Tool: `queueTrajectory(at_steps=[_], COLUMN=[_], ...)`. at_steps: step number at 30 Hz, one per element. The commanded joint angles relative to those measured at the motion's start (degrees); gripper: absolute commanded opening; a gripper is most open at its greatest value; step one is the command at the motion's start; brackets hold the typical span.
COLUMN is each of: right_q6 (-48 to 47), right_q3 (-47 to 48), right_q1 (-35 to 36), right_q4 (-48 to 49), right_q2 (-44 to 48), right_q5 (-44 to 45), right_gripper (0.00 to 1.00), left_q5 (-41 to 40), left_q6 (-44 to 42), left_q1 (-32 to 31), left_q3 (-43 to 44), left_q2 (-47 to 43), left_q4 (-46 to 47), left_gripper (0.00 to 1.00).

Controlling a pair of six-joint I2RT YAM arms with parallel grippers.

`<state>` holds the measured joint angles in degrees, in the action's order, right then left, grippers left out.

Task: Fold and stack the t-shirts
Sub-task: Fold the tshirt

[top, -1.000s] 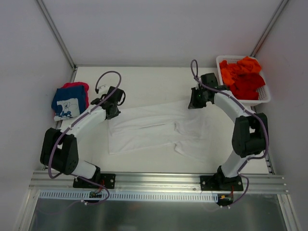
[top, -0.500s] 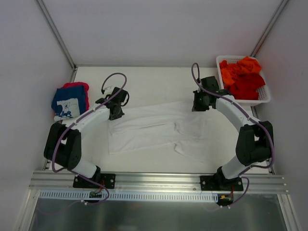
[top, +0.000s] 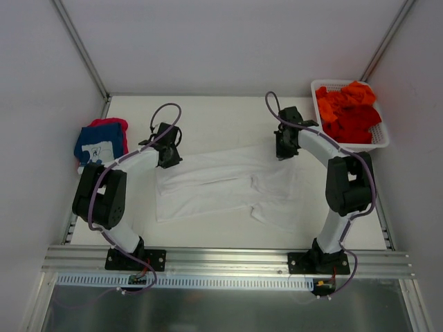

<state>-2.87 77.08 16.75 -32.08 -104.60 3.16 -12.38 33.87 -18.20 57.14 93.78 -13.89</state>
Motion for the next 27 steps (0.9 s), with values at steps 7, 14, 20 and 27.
queueTrajectory(at_steps=[7, 14, 20, 27], right_q6=[-1.7, -0.9, -0.5, -0.6], right_q3=[8.1, 13.6, 19.4, 26.7], right_q1=[0.7, 1.2, 1.2, 0.8], right_q4=[-6.4, -10.1, -13.1, -16.3], right_q2=[-5.8, -11.3, -16.6, -21.8], right_q5=[10.5, 10.7, 10.4, 10.5], right_gripper=[0.01, 0.01, 0.01, 0.0], left_q5=[0.8, 0.7, 2.9, 3.8], left_q6=[-0.1, -1.3, -1.6, -2.2], left_q1=[1.7, 1.7, 1.7, 2.1], left_q3=[-1.2, 2.6, 7.2, 13.2], left_q2=[2.0, 5.9, 10.2, 14.8], left_q4=[0.4, -1.3, -2.5, -4.4], left_gripper=[0.0, 0.0, 0.0, 0.0])
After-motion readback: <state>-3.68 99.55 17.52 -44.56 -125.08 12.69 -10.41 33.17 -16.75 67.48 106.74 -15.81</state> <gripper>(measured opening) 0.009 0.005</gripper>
